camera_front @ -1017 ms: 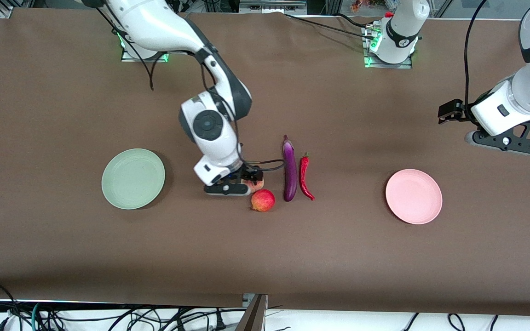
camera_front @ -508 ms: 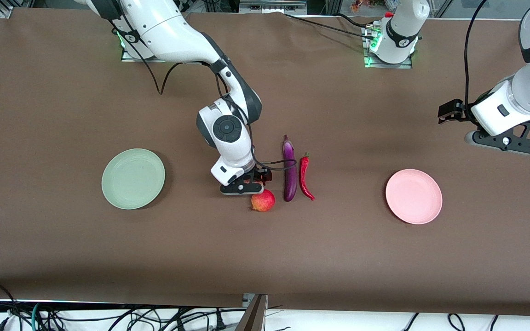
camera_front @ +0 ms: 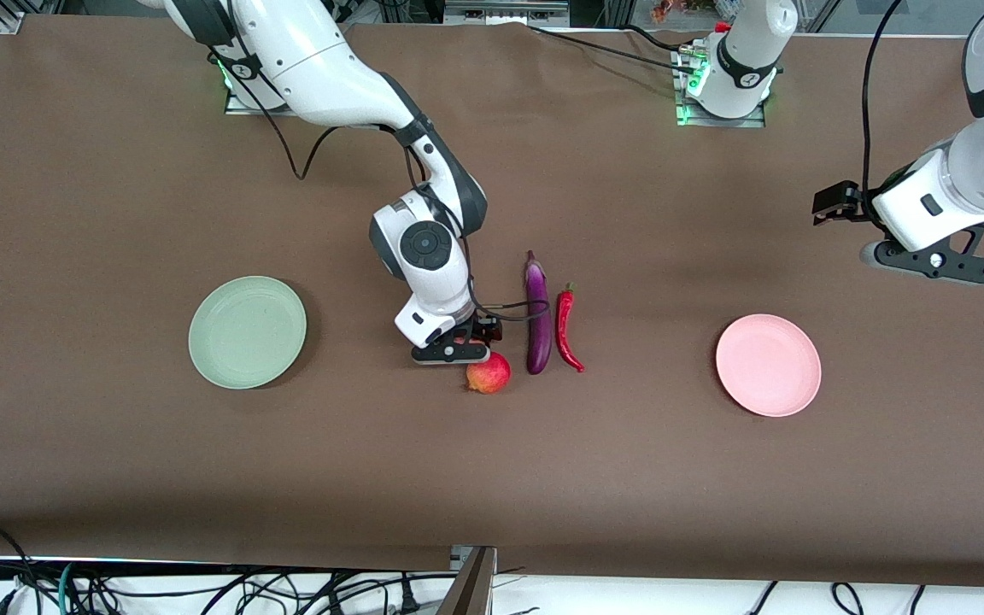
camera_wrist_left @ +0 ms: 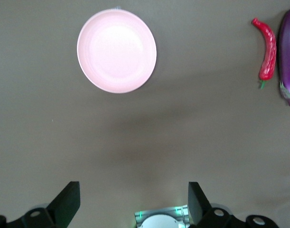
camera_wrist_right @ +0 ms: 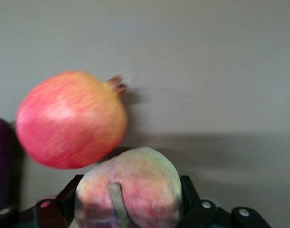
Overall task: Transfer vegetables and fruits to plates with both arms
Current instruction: 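Carry the peach to the green plate while the left gripper moves out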
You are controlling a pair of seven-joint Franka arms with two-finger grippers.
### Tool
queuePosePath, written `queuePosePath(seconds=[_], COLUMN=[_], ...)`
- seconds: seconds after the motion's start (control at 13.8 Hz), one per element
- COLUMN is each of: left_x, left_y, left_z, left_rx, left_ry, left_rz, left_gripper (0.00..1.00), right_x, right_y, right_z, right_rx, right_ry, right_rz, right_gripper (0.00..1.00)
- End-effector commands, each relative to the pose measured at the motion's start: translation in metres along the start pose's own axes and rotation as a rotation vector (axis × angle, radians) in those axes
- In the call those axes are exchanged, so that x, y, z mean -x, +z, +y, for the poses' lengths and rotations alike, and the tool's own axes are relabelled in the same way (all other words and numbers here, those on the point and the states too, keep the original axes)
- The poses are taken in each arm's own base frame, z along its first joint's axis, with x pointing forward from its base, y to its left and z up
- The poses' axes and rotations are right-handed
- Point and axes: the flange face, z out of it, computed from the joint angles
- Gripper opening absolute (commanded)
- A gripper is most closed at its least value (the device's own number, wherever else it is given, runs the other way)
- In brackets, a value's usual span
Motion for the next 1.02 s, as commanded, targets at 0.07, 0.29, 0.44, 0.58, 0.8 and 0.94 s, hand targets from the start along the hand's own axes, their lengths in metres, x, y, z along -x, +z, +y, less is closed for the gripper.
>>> queuePosePath(seconds=[0.07, 0.29, 0.44, 0.58, 0.8, 0.94], left_x=[-0.016, -0.044, -0.077, -0.111, -0.145, -0.151], left_y=[0.029, 0.063, 0.100, 0.145, 0.199, 0.206], left_z=[-0.002, 0.006, 0.017, 0.029, 0.084, 0.134], left_rx=[-0.005, 0.034, 0.125, 0.233, 0.266, 0.239], left_ry=[0.014, 0.033, 0.041, 0.027, 0.076, 0.133], left_rz=[-0.098, -0.134, -0.117, -0.105, -0.090, -0.052], left_gripper=[1.00, 1.00, 1.00, 1.00, 1.00, 1.00], right_x=[-0.051, -0.091, -0.100, -0.100, -0.078, -0.058], right_y=[-0.086, -0.118, -0.111, -0.095, -0.042, -0.017], right_z=[0.081, 0.198, 0.275, 0.334, 0.398, 0.407], right_rx=[0.033, 0.041, 0.039, 0.041, 0.050, 0.060], right_ry=[-0.028, -0.115, -0.166, -0.160, -0.129, -0.121], right_rz=[-0.099, -0.194, -0.243, -0.249, -0.221, -0.185], right_gripper=[0.11, 0.12, 0.13, 0.16, 0.34, 0.71])
